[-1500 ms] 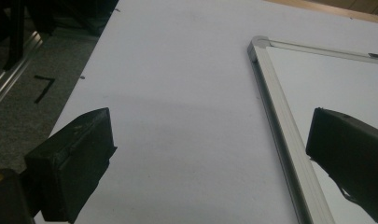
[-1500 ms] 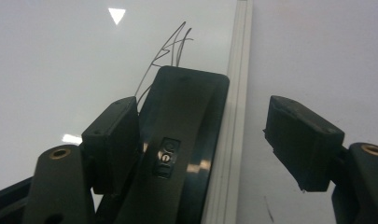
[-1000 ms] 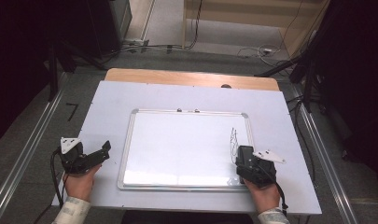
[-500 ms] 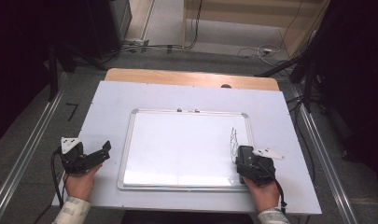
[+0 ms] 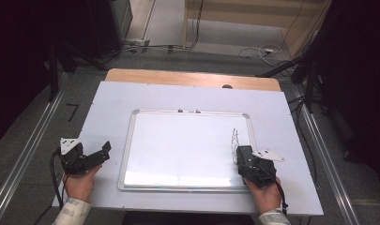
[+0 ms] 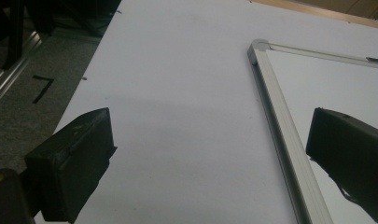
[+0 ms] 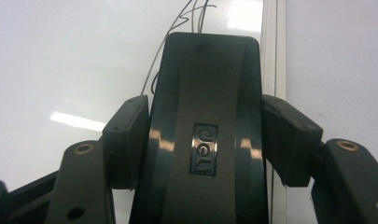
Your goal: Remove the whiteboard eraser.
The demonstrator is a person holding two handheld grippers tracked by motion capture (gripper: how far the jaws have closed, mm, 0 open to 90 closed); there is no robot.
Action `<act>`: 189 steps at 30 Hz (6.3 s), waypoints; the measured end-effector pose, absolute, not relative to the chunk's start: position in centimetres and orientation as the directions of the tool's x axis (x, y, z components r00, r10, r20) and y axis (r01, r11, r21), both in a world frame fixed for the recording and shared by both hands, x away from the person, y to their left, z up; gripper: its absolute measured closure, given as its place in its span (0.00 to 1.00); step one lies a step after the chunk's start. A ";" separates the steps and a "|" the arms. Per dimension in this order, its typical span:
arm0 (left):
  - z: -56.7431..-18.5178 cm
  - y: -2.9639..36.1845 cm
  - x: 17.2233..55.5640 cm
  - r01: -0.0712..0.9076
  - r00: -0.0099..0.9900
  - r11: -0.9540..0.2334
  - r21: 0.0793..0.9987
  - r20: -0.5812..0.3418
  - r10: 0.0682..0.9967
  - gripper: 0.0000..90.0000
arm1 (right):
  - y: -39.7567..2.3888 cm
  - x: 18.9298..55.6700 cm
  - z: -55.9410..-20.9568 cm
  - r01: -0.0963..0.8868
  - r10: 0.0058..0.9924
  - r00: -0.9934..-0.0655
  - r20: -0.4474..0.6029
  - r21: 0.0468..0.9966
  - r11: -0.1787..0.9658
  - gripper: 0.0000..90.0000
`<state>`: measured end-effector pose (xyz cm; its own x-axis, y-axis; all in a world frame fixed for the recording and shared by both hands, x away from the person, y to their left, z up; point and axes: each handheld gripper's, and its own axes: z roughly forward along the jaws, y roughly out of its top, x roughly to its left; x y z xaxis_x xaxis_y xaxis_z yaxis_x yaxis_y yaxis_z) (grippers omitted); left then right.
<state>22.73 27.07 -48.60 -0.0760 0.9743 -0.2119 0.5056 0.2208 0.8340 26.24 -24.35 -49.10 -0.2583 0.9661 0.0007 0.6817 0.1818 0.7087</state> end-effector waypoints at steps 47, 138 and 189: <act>-48.6 27.1 22.8 0.503 -0.076 0.222 0.835 -0.213 0.974 0.02 | -22.7 26.8 -47.9 0.638 0.950 -0.310 -0.039 0.733 0.238 0.42; -48.6 27.2 22.8 0.505 -0.078 0.228 0.833 -0.219 0.973 0.02 | -21.4 37.6 -48.6 0.676 0.966 -0.256 -0.037 0.708 0.206 0.42; -48.6 27.0 22.9 0.506 -0.071 0.226 0.833 -0.220 0.973 0.02 | -22.6 37.1 -48.6 0.686 0.977 -0.212 -0.033 0.707 0.173 0.42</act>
